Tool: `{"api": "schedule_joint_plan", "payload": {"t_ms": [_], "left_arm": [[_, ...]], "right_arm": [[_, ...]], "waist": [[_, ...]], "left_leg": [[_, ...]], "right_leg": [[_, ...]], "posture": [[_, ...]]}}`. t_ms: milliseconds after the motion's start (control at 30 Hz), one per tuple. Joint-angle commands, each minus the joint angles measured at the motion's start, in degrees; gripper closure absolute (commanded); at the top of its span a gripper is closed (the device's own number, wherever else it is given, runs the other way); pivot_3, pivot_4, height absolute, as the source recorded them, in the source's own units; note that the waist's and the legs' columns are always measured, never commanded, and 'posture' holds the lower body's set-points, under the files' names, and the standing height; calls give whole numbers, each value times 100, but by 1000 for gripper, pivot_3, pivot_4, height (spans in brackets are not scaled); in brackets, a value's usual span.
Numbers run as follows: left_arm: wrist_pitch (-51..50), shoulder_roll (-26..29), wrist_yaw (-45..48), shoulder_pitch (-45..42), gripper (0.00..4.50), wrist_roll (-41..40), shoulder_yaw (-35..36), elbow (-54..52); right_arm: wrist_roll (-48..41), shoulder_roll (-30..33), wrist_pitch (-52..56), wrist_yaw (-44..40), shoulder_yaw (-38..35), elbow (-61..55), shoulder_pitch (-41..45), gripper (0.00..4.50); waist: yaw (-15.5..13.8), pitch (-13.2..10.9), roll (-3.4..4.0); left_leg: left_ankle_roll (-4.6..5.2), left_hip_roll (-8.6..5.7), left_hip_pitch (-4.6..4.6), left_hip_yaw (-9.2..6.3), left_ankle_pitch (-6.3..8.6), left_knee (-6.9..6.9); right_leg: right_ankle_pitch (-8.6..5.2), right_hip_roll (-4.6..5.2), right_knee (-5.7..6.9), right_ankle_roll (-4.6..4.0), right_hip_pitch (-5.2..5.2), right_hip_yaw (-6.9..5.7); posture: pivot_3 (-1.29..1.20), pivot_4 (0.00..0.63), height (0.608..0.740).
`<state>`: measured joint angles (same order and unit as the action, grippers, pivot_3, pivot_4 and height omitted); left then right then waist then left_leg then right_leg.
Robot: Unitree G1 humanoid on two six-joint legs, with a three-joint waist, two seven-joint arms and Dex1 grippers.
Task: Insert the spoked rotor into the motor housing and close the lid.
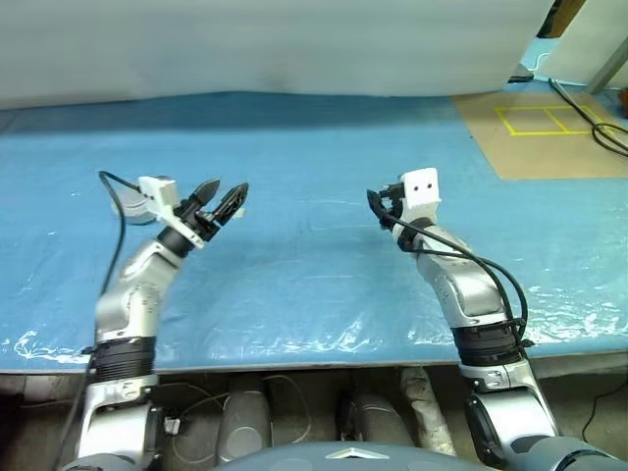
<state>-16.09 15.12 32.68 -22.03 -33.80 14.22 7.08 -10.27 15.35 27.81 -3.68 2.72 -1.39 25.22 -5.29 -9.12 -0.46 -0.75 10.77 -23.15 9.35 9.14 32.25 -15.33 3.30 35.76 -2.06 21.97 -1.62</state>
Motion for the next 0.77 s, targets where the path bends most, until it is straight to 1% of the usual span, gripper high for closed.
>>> {"api": "schedule_joint_plan", "payload": {"t_ms": [33,133,200,300,500,667,767], "left_arm": [[915,-340,-753,-309,47,568,146,579],[1188,-612,-1001,-409,47,691,136,851],[1229,-712,-1007,-384,47,759,33,857],[1290,-746,-960,-382,47,846,-54,871],[1425,-726,-961,-550,47,876,-12,972],[1642,-808,-1113,-701,47,904,69,1083],[1756,-858,-1164,-704,47,972,45,1147]], "right_arm": [[416,-98,-175,441,-202,-14,-133,2030],[504,-199,-152,515,-251,9,-160,2030],[543,-252,-150,504,-256,24,-127,2030],[594,-296,-166,516,-291,120,-20,2030],[754,-337,-196,563,-339,298,154,2030],[701,-439,-206,529,-464,403,341,2030],[840,-449,-332,717,-560,543,449,2030]], "waist": [[7,0,0],[46,0,0],[63,0,0],[86,0,0],[122,0,0],[122,0,1],[122,-1,1]], "left_leg": [[0,-2,2,0,0,0],[0,-6,-1,-1,0,-1],[0,-8,-2,-3,0,-6],[0,-6,-2,-8,0,-9],[1,-6,-1,-8,0,-2],[1,-6,-1,-8,0,0],[1,-7,-3,-8,0,-1]], "right_leg": [[2,-1,-1,3,-2,3],[5,-2,-2,8,1,7],[5,-4,0,8,2,5],[5,-11,0,8,3,4],[6,-10,3,8,0,5],[7,-10,2,9,-1,7],[7,-10,2,8,0,6]], "posture": [[0,150,740],[0,150,740],[0,150,740],[0,150,740],[0,150,740],[0,150,740],[0,150,740]]}}
